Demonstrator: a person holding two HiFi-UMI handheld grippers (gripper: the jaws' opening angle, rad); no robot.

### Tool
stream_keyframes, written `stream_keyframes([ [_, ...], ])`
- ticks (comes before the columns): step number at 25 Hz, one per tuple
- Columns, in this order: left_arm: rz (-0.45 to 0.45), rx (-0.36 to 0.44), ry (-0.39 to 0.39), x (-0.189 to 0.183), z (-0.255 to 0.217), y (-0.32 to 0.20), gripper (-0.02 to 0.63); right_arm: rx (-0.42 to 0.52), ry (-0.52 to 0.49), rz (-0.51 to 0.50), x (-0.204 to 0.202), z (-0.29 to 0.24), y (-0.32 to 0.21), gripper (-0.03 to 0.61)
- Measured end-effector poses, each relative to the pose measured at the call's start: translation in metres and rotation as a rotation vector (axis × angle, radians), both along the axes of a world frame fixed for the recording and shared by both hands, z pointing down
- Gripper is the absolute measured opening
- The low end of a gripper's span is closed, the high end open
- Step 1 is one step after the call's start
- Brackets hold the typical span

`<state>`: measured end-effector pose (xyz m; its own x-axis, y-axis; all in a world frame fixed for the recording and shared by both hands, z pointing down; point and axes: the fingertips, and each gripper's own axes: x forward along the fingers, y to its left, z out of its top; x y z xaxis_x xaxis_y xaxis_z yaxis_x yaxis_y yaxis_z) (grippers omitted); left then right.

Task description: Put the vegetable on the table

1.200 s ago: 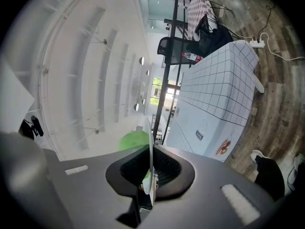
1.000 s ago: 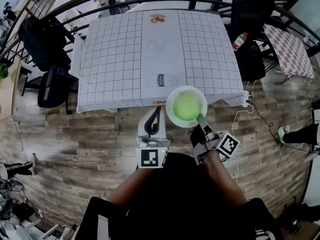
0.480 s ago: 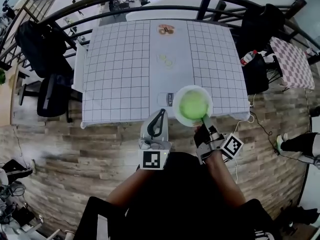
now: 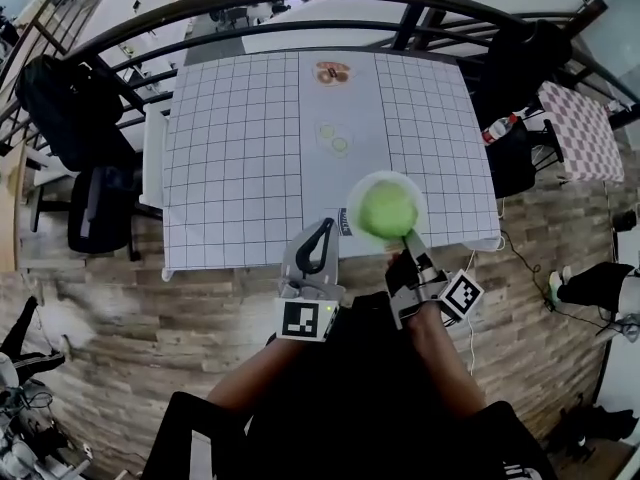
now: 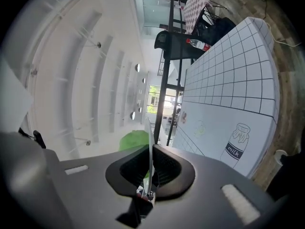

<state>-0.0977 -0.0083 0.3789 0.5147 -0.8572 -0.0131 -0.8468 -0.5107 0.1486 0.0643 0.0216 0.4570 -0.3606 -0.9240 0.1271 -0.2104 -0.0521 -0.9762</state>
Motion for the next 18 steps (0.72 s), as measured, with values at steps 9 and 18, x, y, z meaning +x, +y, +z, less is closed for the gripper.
stream_keyframes([
  [9, -0.009, 0.026, 0.014, 0.001, 0.006, -0.031, 0.008, -0.013, 0.030, 0.002, 0.008, 0.005, -0.010, 0.017],
  [18, -0.068, -0.005, -0.003, 0.006, 0.010, -0.060, 0.008, -0.013, 0.009, -0.072, 0.011, 0.022, -0.052, 0.012],
])
